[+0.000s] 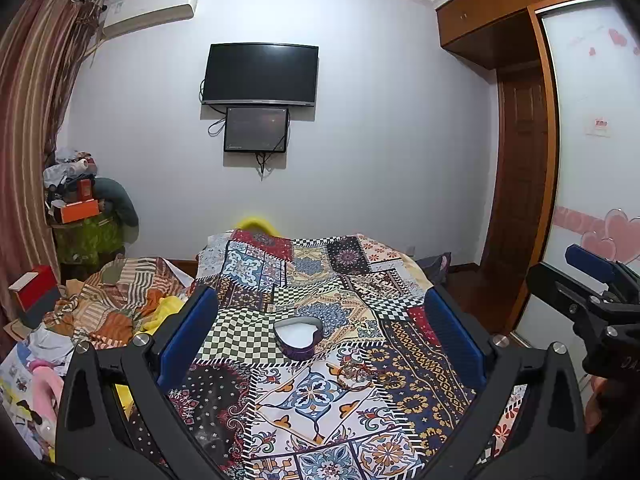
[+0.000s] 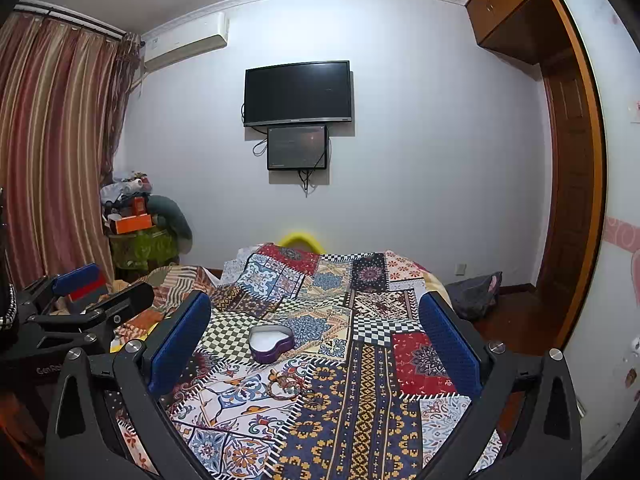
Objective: Organize jewelry
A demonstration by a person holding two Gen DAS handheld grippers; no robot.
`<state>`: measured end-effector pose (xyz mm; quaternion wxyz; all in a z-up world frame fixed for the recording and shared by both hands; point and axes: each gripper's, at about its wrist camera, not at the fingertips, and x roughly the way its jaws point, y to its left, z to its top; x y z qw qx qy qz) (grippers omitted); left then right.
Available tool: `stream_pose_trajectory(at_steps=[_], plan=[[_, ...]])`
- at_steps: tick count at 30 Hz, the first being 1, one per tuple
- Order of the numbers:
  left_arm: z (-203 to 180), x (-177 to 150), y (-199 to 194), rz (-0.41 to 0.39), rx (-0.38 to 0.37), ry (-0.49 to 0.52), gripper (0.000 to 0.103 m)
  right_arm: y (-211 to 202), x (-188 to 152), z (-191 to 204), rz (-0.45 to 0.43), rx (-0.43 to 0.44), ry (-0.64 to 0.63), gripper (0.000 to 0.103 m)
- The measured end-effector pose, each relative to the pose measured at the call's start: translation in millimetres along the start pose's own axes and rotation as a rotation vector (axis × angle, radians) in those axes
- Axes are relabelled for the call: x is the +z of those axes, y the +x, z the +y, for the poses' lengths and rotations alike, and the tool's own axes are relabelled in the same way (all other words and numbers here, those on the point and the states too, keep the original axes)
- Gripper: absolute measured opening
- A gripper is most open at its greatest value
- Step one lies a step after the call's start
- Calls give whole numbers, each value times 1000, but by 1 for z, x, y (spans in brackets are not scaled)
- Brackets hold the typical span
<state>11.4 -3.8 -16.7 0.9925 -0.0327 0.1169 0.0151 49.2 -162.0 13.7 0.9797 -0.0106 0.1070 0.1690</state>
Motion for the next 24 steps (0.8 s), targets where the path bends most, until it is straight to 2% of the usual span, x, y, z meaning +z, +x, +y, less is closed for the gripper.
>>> stream_pose_trajectory(at_steps=[24], plan=[[0,-1,2,3,-1,-4,103,0,-3,-2,3,1,9,103]])
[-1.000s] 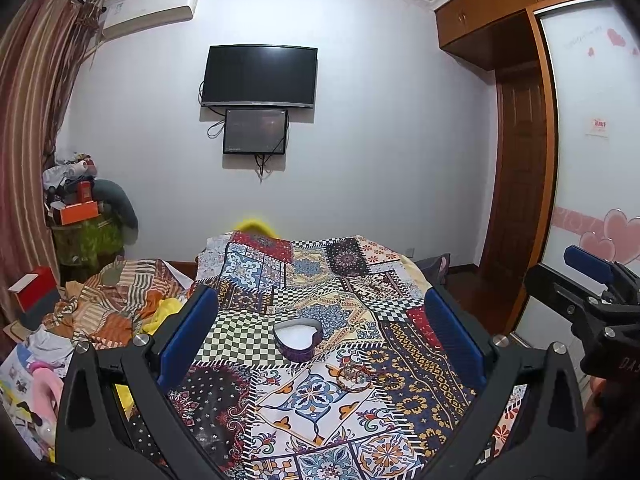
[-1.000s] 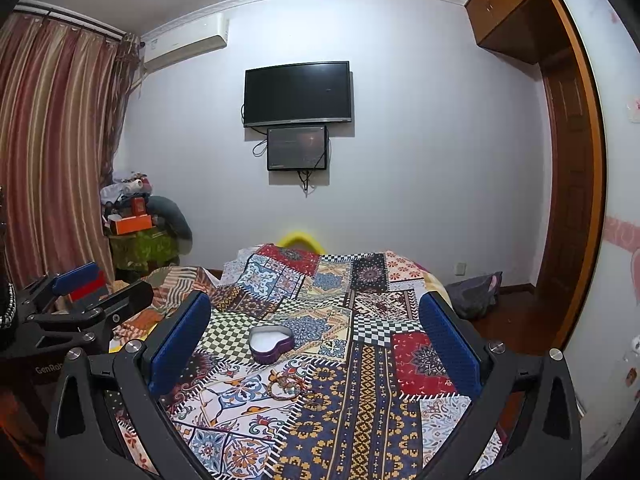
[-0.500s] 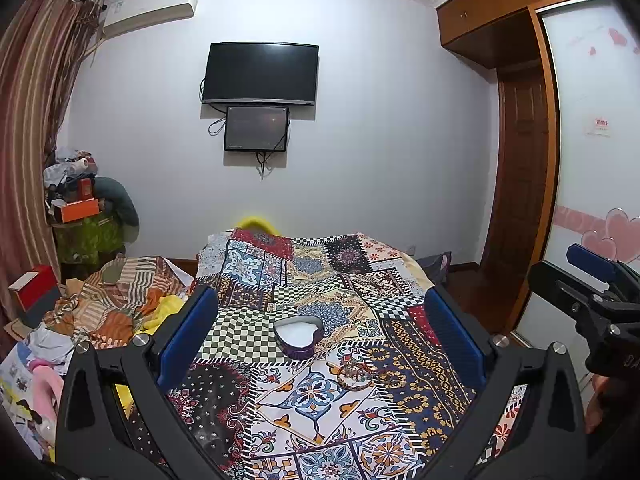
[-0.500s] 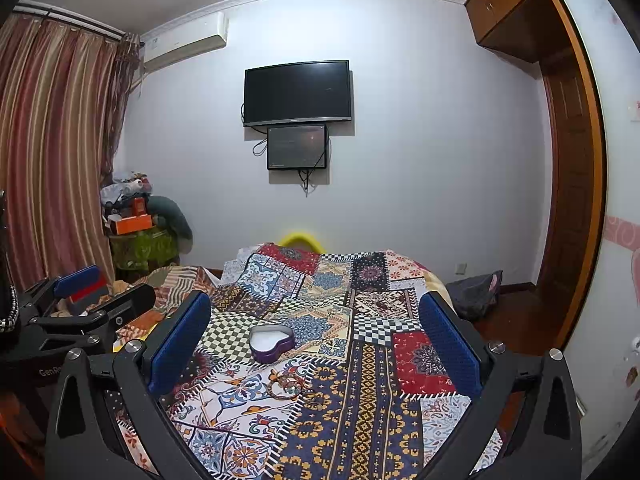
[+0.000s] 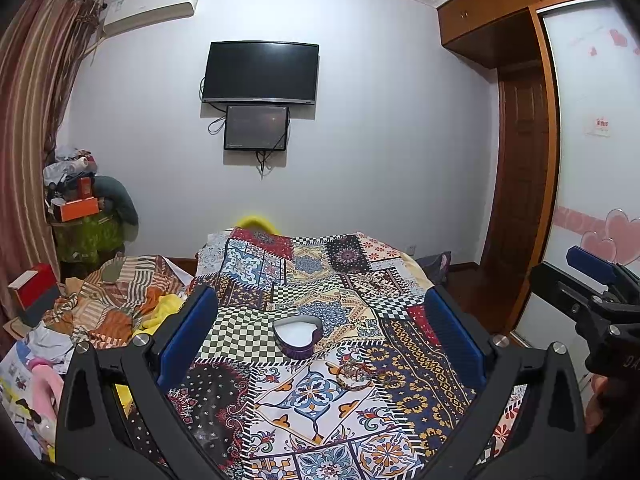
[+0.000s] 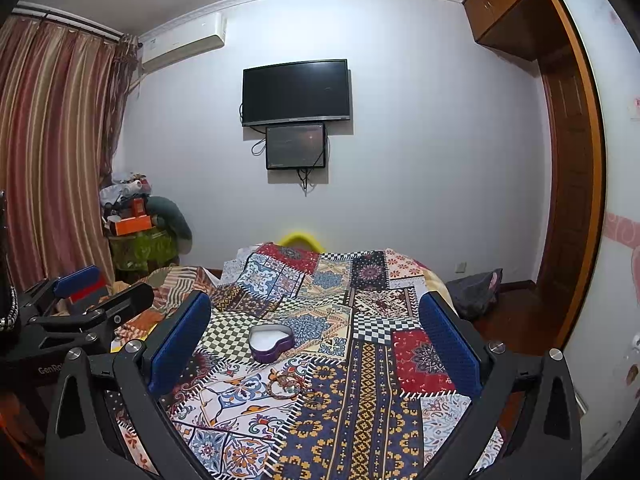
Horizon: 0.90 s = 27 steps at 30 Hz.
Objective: Organize jewelry
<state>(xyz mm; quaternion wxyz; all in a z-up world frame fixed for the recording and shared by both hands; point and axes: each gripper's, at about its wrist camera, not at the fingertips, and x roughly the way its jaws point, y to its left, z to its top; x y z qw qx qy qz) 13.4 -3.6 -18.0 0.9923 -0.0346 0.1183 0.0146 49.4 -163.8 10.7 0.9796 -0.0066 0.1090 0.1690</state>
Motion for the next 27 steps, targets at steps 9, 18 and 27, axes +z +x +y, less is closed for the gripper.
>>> stream_pose_trajectory(at_steps=[9,18,27], plan=[[-1,-1,1,4,-3,-2,103,4,-2,-2,11,2,6,103],[1,-5,21,49,-2,-7,103,23,-13,-8,63,-6,11,103],[12,-35,76,213,0,-26,103,69,-50,-32,227,-54,31,103]])
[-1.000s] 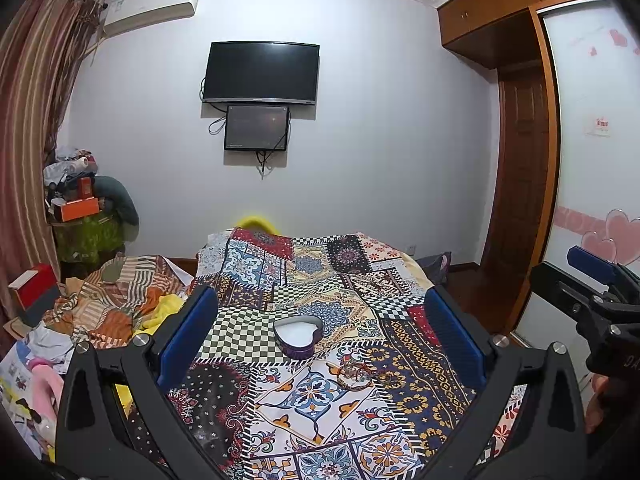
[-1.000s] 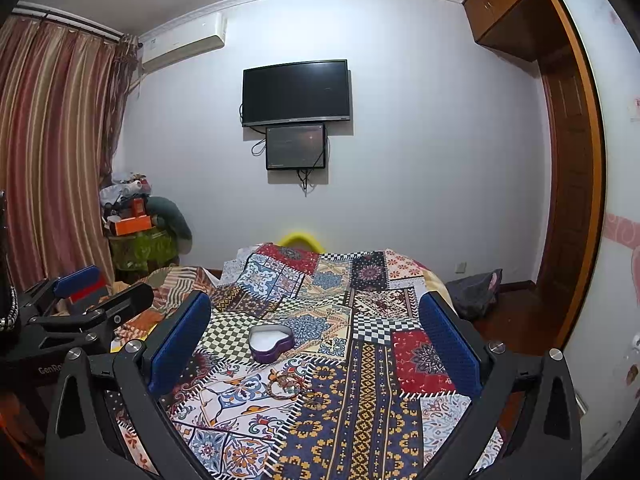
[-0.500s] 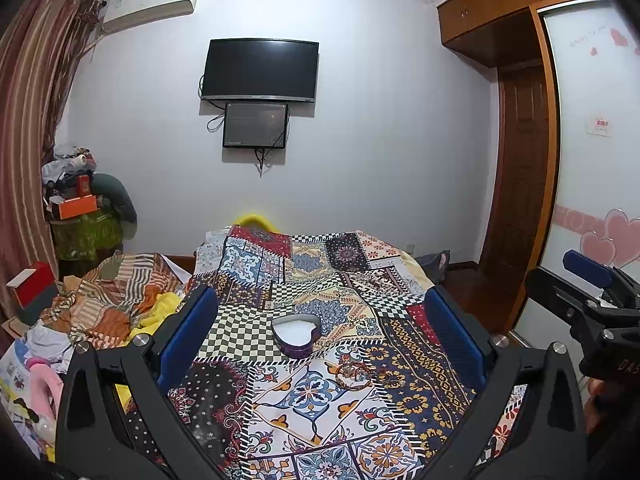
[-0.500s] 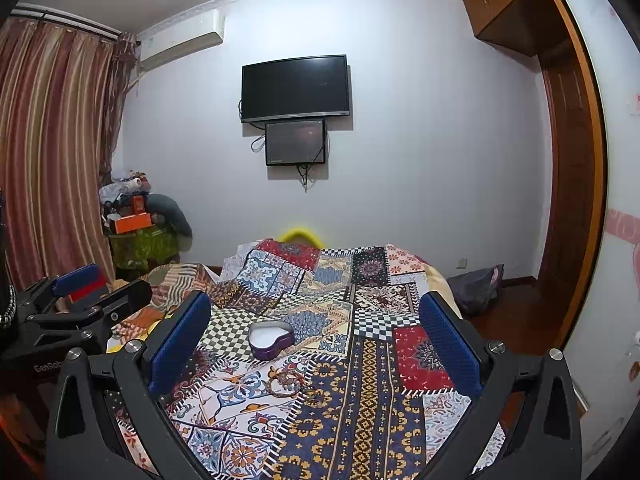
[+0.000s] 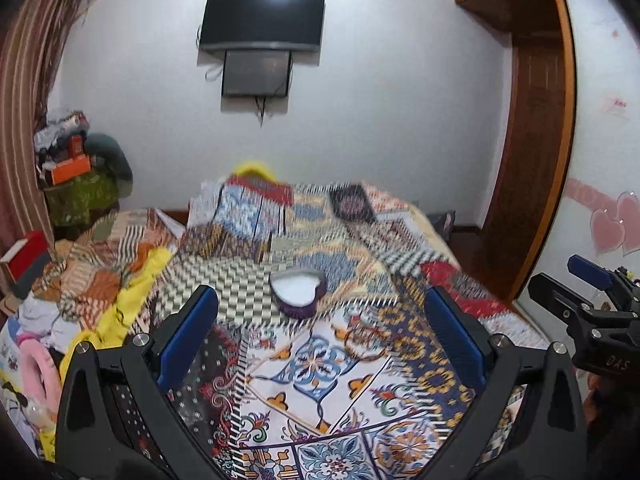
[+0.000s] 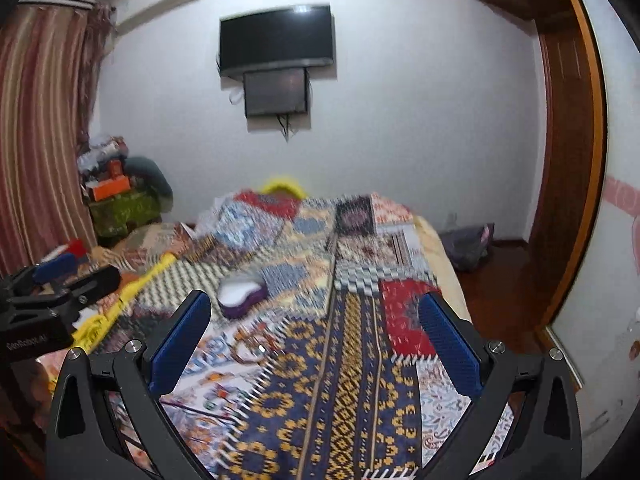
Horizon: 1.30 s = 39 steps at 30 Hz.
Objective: Organize jewelry
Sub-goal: 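Lower the right tool to the gold ring beside the bracelets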
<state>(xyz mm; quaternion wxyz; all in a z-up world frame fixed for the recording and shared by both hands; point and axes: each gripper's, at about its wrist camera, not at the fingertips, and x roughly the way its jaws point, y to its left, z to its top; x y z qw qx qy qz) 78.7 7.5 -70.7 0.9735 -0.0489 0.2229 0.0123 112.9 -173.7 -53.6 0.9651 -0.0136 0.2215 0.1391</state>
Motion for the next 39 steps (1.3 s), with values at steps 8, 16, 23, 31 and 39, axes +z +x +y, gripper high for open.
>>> stream_pose_trajectory(at_steps=[8,16,23,31,39], plan=[[13,-30,65,190,-6,-41,98,55,-26,-16,182,-9,4,103],[17,-56,113,333,-46,-65,86,85,-42,-14,287,47,-38,101],[10,-64,139,387,-97,-69,65,111,-48,-1,363,142,-93,80],[0,-65,162,432,-184,-94,41,126,-60,10,423,184,-144,56],[-6,-68,170,447,-191,-103,38,131,-61,11,427,195,-153,49]])
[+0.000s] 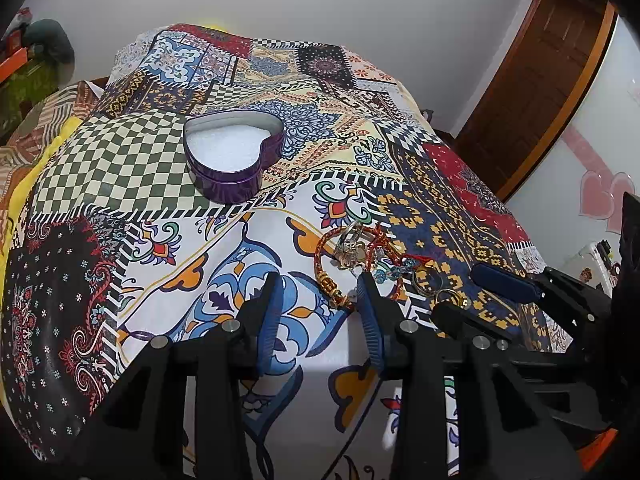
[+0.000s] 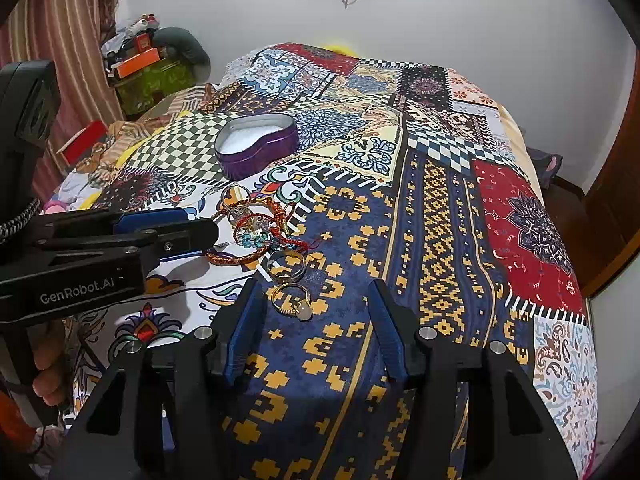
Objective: Organize jewelry
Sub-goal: 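Lower the right tool to the gold ring beside the bracelets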
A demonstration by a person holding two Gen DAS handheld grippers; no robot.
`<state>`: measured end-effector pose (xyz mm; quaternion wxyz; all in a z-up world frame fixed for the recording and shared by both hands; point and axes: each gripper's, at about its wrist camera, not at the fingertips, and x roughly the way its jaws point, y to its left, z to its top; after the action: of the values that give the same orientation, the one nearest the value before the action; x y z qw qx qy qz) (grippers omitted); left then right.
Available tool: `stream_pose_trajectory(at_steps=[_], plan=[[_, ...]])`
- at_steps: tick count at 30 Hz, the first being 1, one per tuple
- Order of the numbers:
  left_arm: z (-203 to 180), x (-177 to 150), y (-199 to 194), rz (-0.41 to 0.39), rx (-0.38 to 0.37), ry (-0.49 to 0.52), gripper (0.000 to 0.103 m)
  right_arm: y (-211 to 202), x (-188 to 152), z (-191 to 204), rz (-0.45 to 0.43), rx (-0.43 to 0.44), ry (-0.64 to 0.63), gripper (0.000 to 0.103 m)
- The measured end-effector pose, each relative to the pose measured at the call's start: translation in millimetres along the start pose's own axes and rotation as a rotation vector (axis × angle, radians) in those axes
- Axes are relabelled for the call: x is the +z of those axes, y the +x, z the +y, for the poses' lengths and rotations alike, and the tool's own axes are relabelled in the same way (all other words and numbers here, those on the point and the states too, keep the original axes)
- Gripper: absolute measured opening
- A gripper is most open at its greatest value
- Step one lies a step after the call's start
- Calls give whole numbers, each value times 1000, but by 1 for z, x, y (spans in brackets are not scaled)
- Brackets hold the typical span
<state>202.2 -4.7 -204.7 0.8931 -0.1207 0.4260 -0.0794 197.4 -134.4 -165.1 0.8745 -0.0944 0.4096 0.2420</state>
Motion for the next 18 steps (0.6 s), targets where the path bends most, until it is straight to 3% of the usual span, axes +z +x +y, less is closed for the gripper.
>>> stream_pose_trajectory(at_steps=[4,7,10,18], plan=[[2,6,-3,-18,5,5,36,2,0,0,-4,2,-3,42],[2,13,-5,-24,-14,14,23,3,0,2,-5,7,-9,33],[2,21,-3,-29,-41,13,19,4,0,4,-7,12,-18,24],[-6,32,13,-24,-45,58,7,4,0,2,-17,21,-9,22]])
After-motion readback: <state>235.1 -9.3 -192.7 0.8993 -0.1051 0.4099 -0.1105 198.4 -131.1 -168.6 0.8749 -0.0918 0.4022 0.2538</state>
